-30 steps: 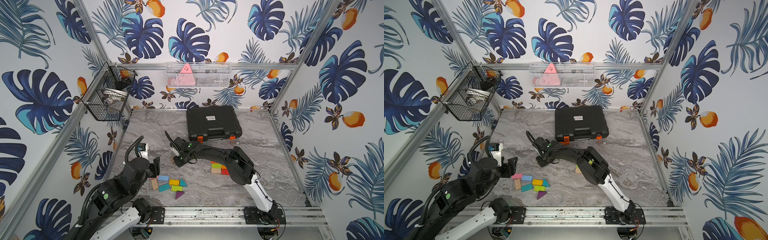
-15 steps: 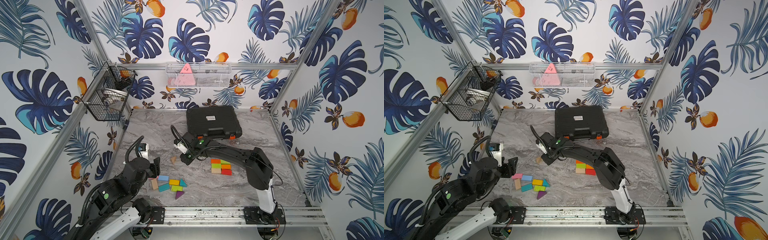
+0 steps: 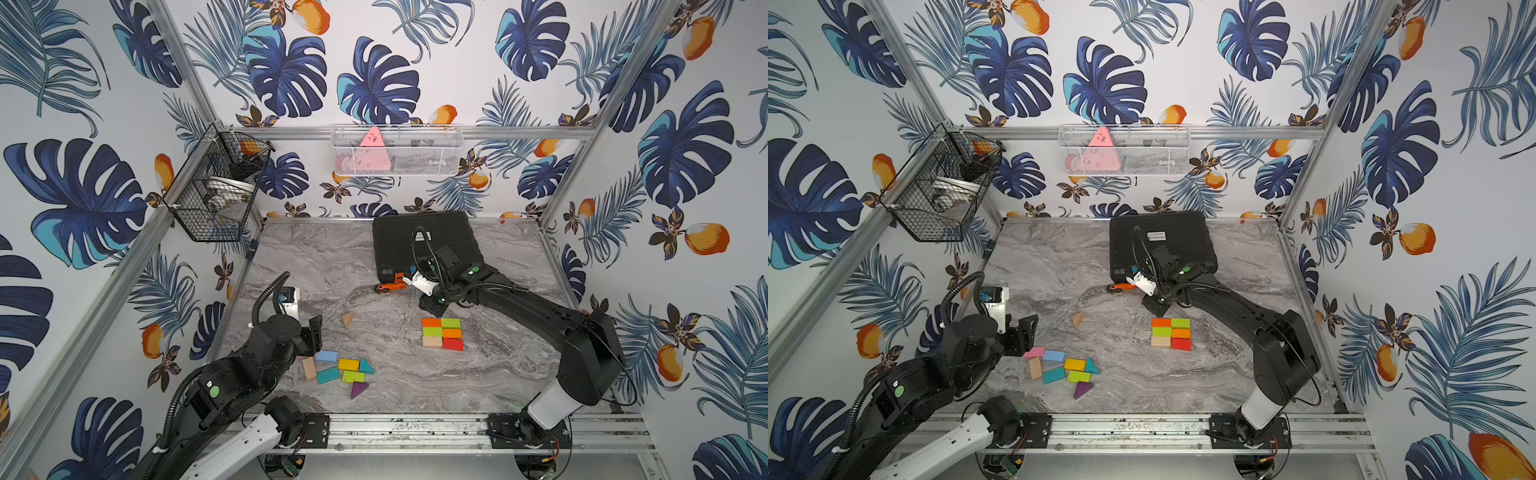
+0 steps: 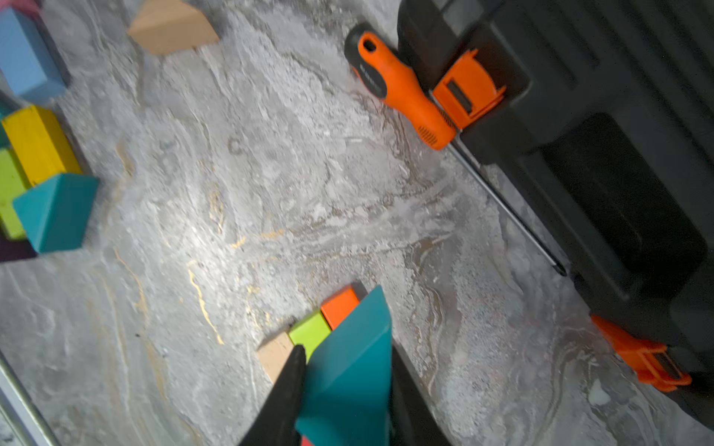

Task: Assemble a piece of candy with building blocks
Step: Assemble the building block at the center of the board.

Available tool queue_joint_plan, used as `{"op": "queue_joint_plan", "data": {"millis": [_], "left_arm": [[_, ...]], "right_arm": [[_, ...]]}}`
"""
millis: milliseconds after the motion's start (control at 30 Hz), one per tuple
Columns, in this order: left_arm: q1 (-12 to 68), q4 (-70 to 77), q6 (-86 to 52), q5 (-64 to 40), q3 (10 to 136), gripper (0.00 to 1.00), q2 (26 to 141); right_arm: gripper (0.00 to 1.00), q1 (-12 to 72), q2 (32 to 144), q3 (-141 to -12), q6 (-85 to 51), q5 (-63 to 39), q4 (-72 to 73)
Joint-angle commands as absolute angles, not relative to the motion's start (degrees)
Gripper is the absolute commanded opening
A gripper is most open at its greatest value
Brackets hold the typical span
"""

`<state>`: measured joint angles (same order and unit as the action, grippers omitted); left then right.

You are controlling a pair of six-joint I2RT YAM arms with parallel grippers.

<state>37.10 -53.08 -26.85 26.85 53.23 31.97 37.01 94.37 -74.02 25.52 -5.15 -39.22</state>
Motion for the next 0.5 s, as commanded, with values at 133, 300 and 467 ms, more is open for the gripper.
{"op": "queue_joint_plan", "data": {"millis": [133, 300, 467], "left_arm": [[37.08, -51.59, -25.58, 26.31, 53.25, 0.71, 33.04], [37.04, -51.37, -25.44, 26.02, 53.11, 0.71, 33.62], [37.01, -51.27, -25.31, 25.66, 53.14, 0.71, 34.56]], "right_arm": [[0.08, 29.44, 101.75, -78.73, 33.77, -9.73, -43.94], [0.10, 24.41, 103.94, -77.99, 38.60, -15.05, -41.46], [0.10, 23.38, 106.30, -78.29, 43.76, -16.96, -42.15]]}}
